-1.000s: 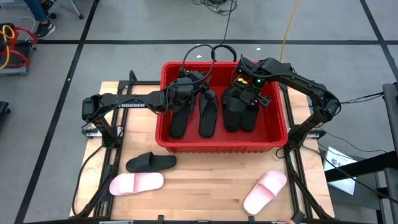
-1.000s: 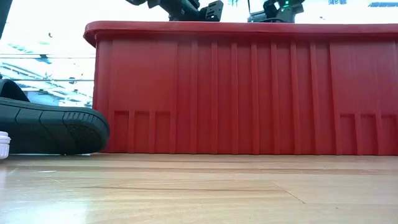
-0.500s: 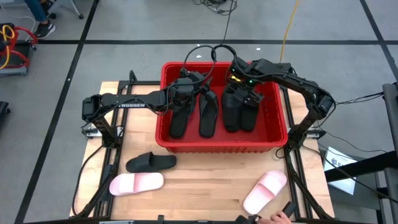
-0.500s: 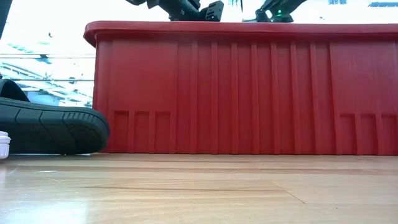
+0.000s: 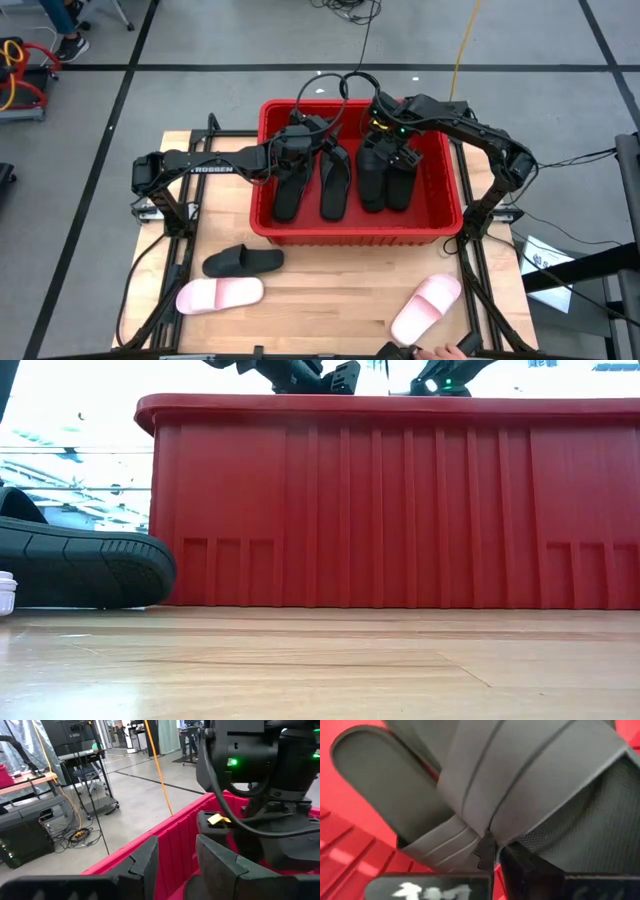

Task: Pick and place slides into bin
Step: Put the black slide into the red bin

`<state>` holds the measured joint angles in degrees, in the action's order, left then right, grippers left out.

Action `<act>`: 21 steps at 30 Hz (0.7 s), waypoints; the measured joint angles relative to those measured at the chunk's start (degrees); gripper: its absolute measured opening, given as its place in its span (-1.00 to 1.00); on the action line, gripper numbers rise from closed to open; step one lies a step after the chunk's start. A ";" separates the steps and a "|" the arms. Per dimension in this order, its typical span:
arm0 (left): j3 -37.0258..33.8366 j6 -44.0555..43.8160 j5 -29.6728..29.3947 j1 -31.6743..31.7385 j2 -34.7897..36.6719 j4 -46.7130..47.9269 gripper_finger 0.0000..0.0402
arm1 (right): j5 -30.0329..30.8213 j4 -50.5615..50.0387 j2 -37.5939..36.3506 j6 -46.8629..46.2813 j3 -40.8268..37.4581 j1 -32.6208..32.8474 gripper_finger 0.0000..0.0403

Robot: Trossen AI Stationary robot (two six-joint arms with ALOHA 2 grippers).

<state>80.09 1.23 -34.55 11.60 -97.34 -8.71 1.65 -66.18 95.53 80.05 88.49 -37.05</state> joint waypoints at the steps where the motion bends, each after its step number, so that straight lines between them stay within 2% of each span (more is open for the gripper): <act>1: 0.00 0.00 0.02 0.00 0.00 0.00 -0.32 | 0.02 0.61 0.00 -0.88 0.00 0.01 -0.98; 12: 0.00 0.37 0.02 0.00 0.00 0.00 -0.32 | 3.21 1.76 0.00 -5.24 -0.02 0.04 -0.72; 21: 0.00 0.52 0.02 0.00 0.00 0.29 -0.32 | 3.04 5.21 0.00 -10.38 -0.04 0.04 -0.52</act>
<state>80.09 1.76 -34.52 11.60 -97.34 -8.42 4.69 -60.97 95.53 69.67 88.44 -37.01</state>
